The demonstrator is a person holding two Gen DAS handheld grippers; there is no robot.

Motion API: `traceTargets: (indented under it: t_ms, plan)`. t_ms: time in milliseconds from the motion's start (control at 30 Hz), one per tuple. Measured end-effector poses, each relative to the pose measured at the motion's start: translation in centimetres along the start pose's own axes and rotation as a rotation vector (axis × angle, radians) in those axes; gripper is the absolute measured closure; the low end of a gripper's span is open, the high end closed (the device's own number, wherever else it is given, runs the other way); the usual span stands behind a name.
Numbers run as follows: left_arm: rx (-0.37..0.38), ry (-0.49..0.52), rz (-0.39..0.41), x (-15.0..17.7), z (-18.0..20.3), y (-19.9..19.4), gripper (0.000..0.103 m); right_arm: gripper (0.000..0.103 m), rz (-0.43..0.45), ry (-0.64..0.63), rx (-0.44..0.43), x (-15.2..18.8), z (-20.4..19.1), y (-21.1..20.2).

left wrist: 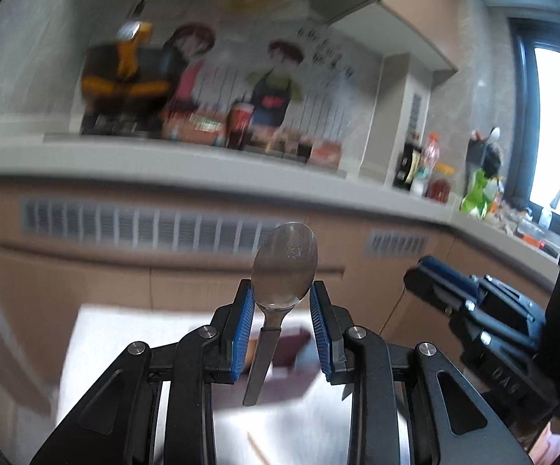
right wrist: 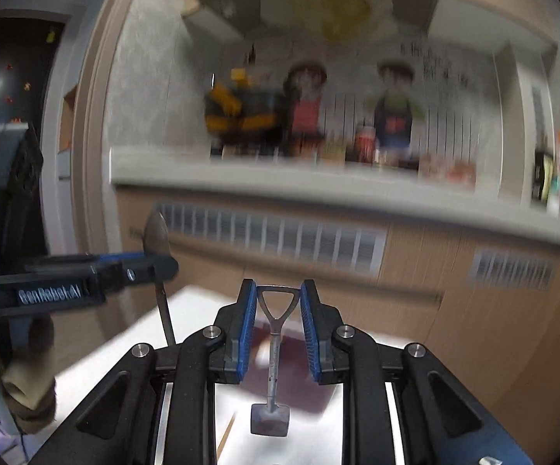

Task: Organize utensils
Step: 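Carry the spoon and shovel spatula over the caddy and drop them in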

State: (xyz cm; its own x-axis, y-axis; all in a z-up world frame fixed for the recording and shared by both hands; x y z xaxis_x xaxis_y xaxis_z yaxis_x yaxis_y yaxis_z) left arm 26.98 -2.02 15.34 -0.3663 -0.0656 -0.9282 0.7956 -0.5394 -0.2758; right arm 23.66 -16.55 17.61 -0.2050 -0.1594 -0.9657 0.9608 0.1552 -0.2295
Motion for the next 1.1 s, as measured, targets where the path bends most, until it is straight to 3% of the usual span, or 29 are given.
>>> traceTargets:
  t_ms: [100, 233, 567, 700, 833, 900, 967, 1067, 1100]
  plan:
    - [-0.004, 0.035, 0.033, -2.2, -0.2, 2.0, 0.073, 0.082, 0.035, 0.001, 0.023, -2.8, 1.2, 1.9]
    - [-0.001, 0.031, 0.014, -2.4, -1.7, 5.8, 0.073, 0.082, -0.003, 0.014, 0.038, -2.9, 2.3, 5.5]
    - [-0.013, -0.050, -0.136, 2.7, -5.4, 12.5, 0.073, 0.082, -0.170, 0.025, 0.038, 3.1, 2.6, 12.5]
    - [-0.009, -0.103, -0.198, 4.7, -6.7, 13.9, 0.070, 0.081, -0.225, 0.037, 0.019, 5.4, 2.6, 13.8]
    - [-0.012, -0.117, -0.198, 5.3, -7.0, 13.0, 0.061, 0.079, -0.241, 0.054, 0.016, 6.1, 2.8, 14.0]
    - [-0.010, -0.120, -0.164, 4.6, -6.9, 11.7, 0.056, 0.066, -0.225, 0.063, 0.034, 5.7, 3.2, 13.3]
    - [-0.020, -0.118, -0.119, 3.7, -6.8, 9.9, 0.049, 0.037, -0.178, 0.066, 0.073, 4.9, 3.4, 11.9]
    - [-0.053, -0.107, -0.080, 2.9, -6.8, 7.2, 0.046, 0.010, -0.098, 0.063, 0.124, 3.7, 3.5, 9.4]
    - [-0.066, -0.107, -0.081, 3.0, -6.9, 6.5, 0.045, 0.006, -0.081, 0.068, 0.125, 3.4, 3.4, 8.5]
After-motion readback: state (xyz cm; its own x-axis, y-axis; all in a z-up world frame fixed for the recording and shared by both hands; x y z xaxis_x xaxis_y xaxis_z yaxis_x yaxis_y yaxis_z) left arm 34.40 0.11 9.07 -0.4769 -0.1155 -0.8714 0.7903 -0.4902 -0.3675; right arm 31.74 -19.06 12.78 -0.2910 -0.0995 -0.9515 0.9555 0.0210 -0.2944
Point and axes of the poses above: each gripper's, at about its wrist camera, not at the fingertips, and y roughly the way its jaws point, z to its right, x to its underside, the point moved 3 cm from there along y, roughly the way its jaws point, and after that the axes turned 6 degrees about x, right-handed, at the moved point
